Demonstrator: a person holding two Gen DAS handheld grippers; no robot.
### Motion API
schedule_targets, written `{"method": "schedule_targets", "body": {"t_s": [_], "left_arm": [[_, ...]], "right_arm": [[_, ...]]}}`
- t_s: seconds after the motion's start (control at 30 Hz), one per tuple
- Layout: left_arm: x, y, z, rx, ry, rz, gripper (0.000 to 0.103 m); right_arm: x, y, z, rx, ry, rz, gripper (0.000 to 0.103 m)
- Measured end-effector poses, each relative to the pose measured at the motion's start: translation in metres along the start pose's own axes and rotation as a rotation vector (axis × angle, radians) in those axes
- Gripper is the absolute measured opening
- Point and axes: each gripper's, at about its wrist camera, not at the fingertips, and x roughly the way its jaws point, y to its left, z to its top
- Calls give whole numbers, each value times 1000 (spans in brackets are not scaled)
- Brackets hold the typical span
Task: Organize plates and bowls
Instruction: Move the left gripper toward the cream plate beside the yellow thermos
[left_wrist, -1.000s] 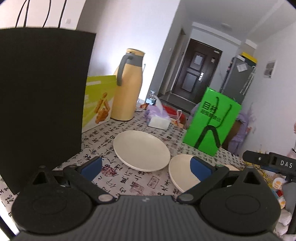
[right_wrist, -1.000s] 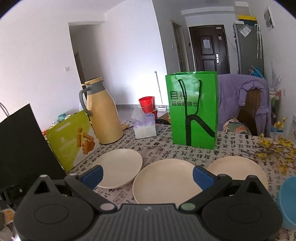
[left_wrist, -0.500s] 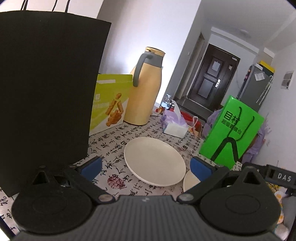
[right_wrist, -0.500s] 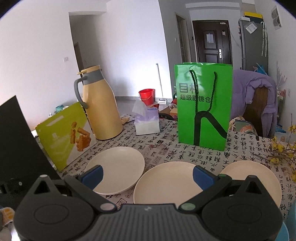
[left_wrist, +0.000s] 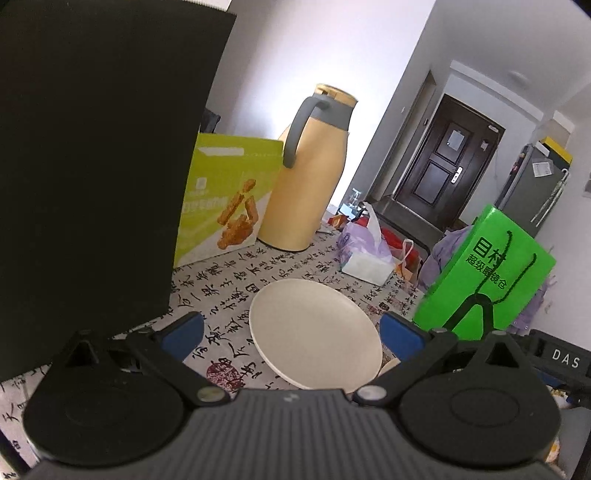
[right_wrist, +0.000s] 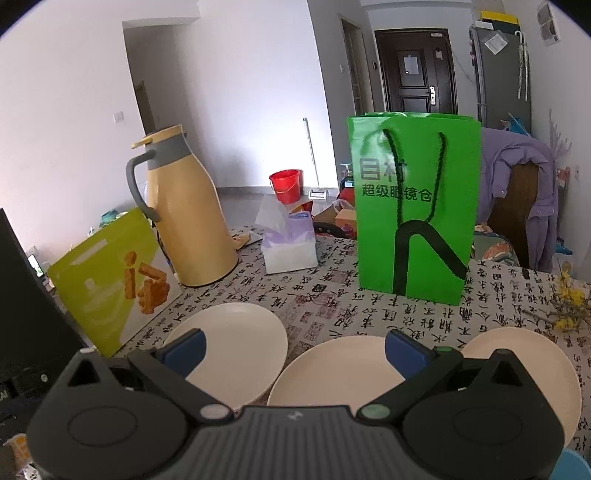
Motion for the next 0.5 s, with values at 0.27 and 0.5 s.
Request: {"method": "schedule_targets", "body": {"t_s": [0.27,0.5], "left_arm": [[21,-6,2,-27,-1,12,103],[49,-1,4,-88,61,5,103]], "right_arm": [[23,9,8,-12,18,-35,103],[48,12,17,-30,53,-80,103]]}}
